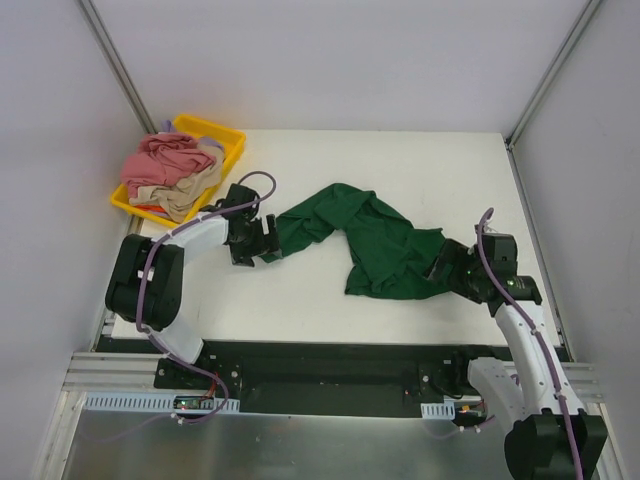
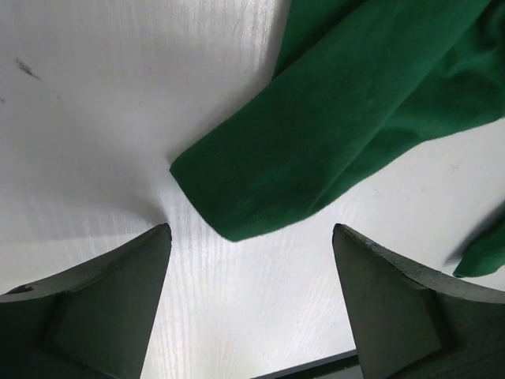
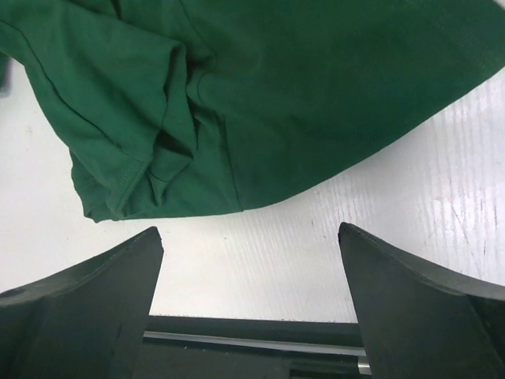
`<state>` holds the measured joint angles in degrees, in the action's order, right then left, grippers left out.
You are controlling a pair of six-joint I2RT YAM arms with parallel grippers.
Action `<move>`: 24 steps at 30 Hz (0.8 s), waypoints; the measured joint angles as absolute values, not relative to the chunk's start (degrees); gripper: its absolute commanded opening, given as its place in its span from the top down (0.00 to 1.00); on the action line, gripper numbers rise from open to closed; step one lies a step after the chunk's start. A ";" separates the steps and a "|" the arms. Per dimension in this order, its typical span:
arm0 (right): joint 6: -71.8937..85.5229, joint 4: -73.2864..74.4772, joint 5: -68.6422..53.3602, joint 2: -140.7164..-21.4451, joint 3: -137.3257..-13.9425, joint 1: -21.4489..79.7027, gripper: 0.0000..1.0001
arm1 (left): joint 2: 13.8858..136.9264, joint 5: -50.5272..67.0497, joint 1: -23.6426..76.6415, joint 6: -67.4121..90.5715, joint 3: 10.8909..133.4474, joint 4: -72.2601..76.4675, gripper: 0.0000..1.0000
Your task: Fold and stack the t-shirts
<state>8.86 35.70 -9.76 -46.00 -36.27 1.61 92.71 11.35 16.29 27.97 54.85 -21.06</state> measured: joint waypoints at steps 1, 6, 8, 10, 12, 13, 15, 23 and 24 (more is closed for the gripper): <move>9.02 35.64 -10.00 -46.26 -35.90 1.63 0.04 | 93.36 11.49 16.40 28.23 54.78 -21.04 0.22; 9.65 34.89 -11.03 -47.66 -34.89 1.67 0.04 | 96.66 12.47 16.40 29.91 56.75 -20.10 0.60; 9.85 34.83 -11.05 -47.66 -34.59 1.67 0.04 | 98.56 12.91 16.45 30.76 58.43 -19.46 1.00; 9.87 34.72 -11.46 -47.57 -34.35 1.69 0.04 | 100.77 12.73 16.45 30.48 59.72 -18.52 1.00; 9.80 34.70 -12.51 -47.46 -34.17 2.00 0.04 | 101.75 12.51 16.45 30.65 60.77 -18.57 1.00; 9.74 34.72 -12.95 -47.40 -34.13 2.94 0.04 | 101.75 11.53 16.45 30.59 61.17 -18.46 1.00; 9.65 34.54 -13.17 -47.51 -34.15 6.20 0.04 | 101.19 9.82 16.45 30.48 61.76 -18.41 1.00; 9.85 29.69 -3.31 -58.50 -37.23 38.57 0.01 | 90.45 5.26 16.51 30.55 60.23 -17.02 1.00; 9.82 28.62 -1.02 -60.51 -38.00 41.52 0.04 | 89.30 4.93 16.51 30.59 59.61 -16.84 1.00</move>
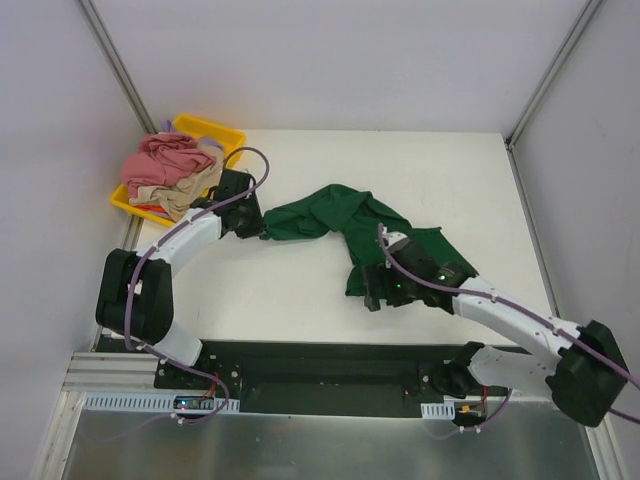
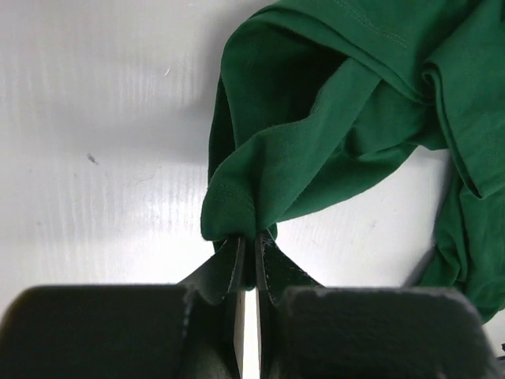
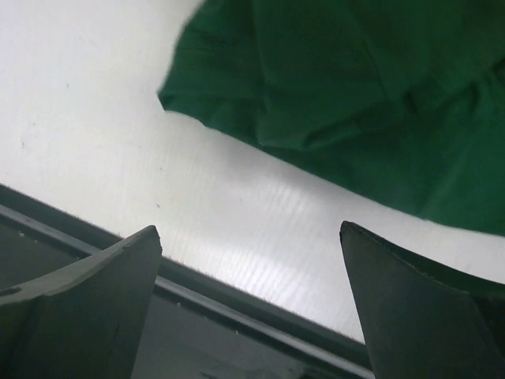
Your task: Fold and stack the t-shirts
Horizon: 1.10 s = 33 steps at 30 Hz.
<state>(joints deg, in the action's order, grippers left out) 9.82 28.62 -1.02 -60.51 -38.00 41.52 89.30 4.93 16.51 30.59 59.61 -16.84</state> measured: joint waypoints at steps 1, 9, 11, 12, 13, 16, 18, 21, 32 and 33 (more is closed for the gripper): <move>9.93 27.49 1.30 -62.54 -38.89 44.05 0.07 | 88.40 4.54 16.53 30.61 58.96 -16.71 1.00; 13.30 18.48 13.58 -75.05 -42.44 47.99 0.25 | 87.79 3.55 16.56 30.87 56.05 -16.91 1.00; 14.46 17.56 15.29 -76.36 -42.44 47.99 0.33 | 87.79 3.55 16.56 30.92 56.05 -16.86 1.00; 15.14 16.99 16.27 -76.97 -42.44 47.99 0.42 | 87.81 3.51 16.56 30.92 56.05 -16.86 1.00; 15.68 16.43 17.06 -77.45 -42.44 47.99 0.50 | 87.81 3.44 16.56 30.94 56.05 -16.86 1.00; 17.21 14.98 19.40 -78.19 -42.41 47.99 0.80 | 87.81 2.55 16.56 30.92 56.05 -16.86 1.00; 17.93 14.22 20.93 -78.15 -42.41 47.99 0.98 | 87.79 2.24 16.56 30.89 56.05 -16.86 1.00; 18.61 13.28 23.53 -77.58 -42.30 47.99 0.99 | 87.57 0.73 16.56 30.79 56.05 -16.86 1.00; 5.80 17.02 32.27 -57.56 -47.64 42.81 0.99 | 75.83 -7.31 16.56 30.70 62.30 -17.43 1.00; 4.21 17.30 32.80 -55.68 -49.25 42.46 1.00 | 73.89 -7.97 16.56 30.70 63.37 -17.41 1.00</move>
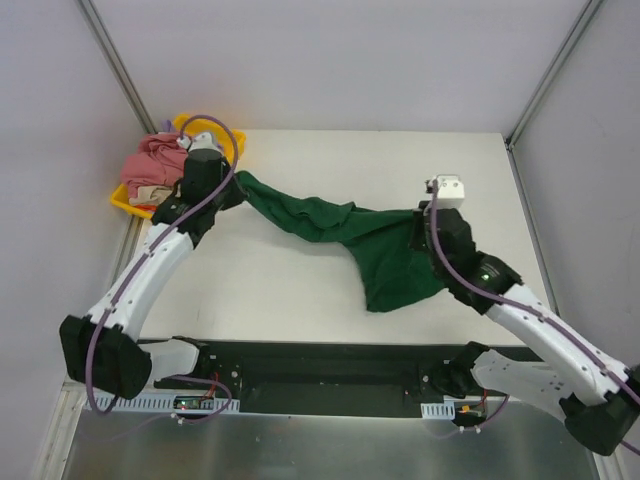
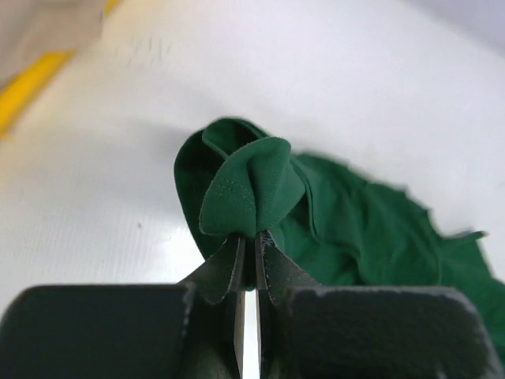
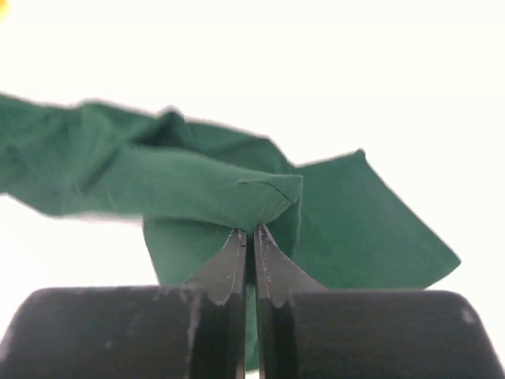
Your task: Fold and stack the t-shirts
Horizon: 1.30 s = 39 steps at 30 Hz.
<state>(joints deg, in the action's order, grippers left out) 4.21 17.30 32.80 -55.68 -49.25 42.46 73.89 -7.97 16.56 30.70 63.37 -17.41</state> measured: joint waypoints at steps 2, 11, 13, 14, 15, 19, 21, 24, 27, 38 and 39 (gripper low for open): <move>0.64 17.47 33.43 -51.66 -52.64 42.19 0.99 | 69.76 -8.43 16.56 30.68 65.28 -17.12 1.00; -9.54 22.35 30.83 -43.00 -71.37 42.17 1.00 | 53.32 -7.90 16.58 29.10 73.45 -15.35 1.00; -10.72 24.51 28.29 -42.76 -76.99 42.19 0.99 | 50.06 -7.88 16.58 28.49 75.61 -15.25 1.00; -11.20 25.71 26.76 -42.76 -79.99 42.19 0.99 | 48.64 -7.68 16.58 27.97 76.86 -15.16 1.00; -11.57 26.87 24.88 -42.78 -83.11 42.17 0.99 | 47.70 -7.49 16.58 27.62 77.91 -14.96 1.00; -12.40 30.92 16.47 -44.45 -96.07 42.17 0.99 | 45.30 -4.49 16.58 25.85 85.45 -14.24 1.00; -12.69 32.82 12.25 -46.19 -103.31 42.17 0.99 | 45.39 -3.05 16.58 25.12 89.69 -13.74 1.00; -13.17 34.87 8.14 -49.15 -112.31 42.17 0.99 | 46.19 -0.56 16.58 23.83 96.84 -13.10 1.00; -14.22 36.10 7.01 -51.33 -117.69 42.19 0.99 | 46.92 0.10 16.58 22.87 101.32 -12.14 1.00; -27.53 30.72 28.53 -59.00 -111.85 41.74 0.99 | 56.12 -6.39 16.58 19.59 99.20 -9.04 1.00; -28.77 29.28 30.87 -60.60 -109.65 40.10 0.99 | 58.06 -7.35 16.58 19.27 98.19 -8.80 1.00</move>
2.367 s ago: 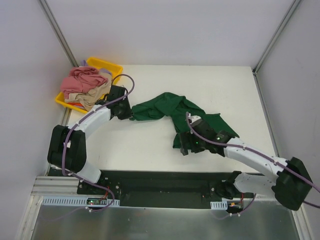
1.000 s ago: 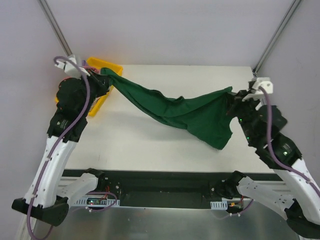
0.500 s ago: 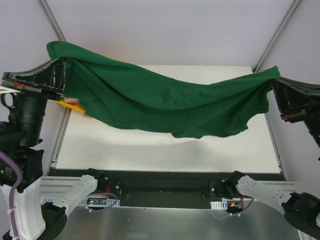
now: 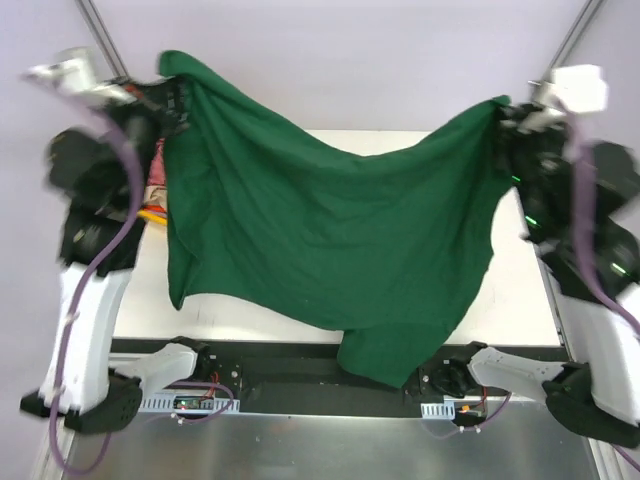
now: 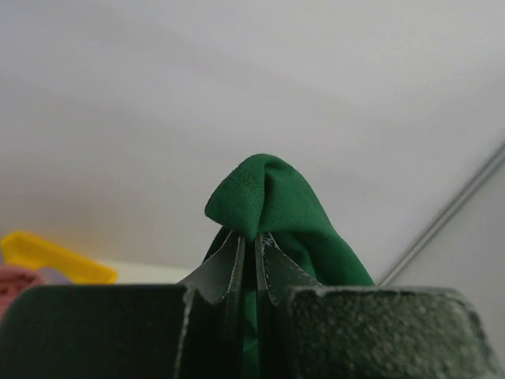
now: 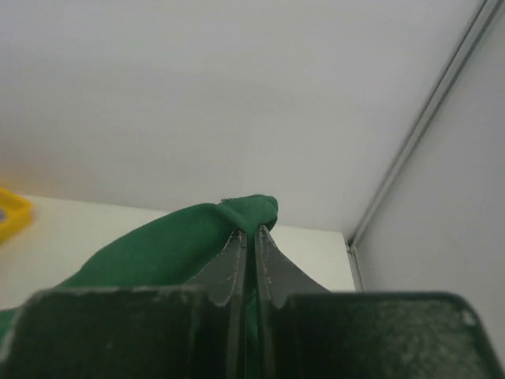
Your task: Fold and stack the t-shirts
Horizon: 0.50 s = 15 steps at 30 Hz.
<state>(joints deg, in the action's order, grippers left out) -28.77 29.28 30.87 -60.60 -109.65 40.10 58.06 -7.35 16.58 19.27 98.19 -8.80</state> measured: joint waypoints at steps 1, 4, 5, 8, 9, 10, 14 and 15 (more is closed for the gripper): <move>-29.43 28.03 31.99 -62.59 -107.59 37.82 0.99 | 60.66 -8.47 16.56 18.72 96.77 -8.27 1.00; -28.75 25.50 31.94 -69.73 -102.10 29.28 0.99 | 70.46 -11.55 16.56 17.52 92.97 -7.46 0.89; -27.86 24.47 31.46 -72.77 -100.01 26.20 1.00 | 74.65 -12.40 16.56 17.10 92.23 -7.29 0.79; -24.49 21.63 31.24 -83.11 -94.08 19.46 0.94 | 90.24 -14.57 16.51 15.51 92.73 -7.20 0.33; -23.55 20.82 31.09 -87.22 -92.71 17.98 0.81 | 94.96 -15.05 16.49 15.00 93.78 -7.53 0.27; -22.63 20.25 30.87 -91.59 -91.85 16.75 0.67 | 101.43 -15.31 16.43 15.20 96.42 -9.06 0.05; -19.79 20.51 30.13 -109.78 -95.44 13.74 0.18 | 125.10 -15.46 16.38 15.27 111.61 -16.51 0.01; -19.40 21.71 30.24 -114.63 -98.50 13.30 0.15 | 128.75 -15.38 16.38 15.38 113.97 -18.13 0.01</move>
<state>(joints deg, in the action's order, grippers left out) -19.40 21.71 30.24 -114.63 -98.50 13.30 128.75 -15.38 16.38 15.38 113.97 -18.13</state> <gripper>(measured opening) 0.703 0.985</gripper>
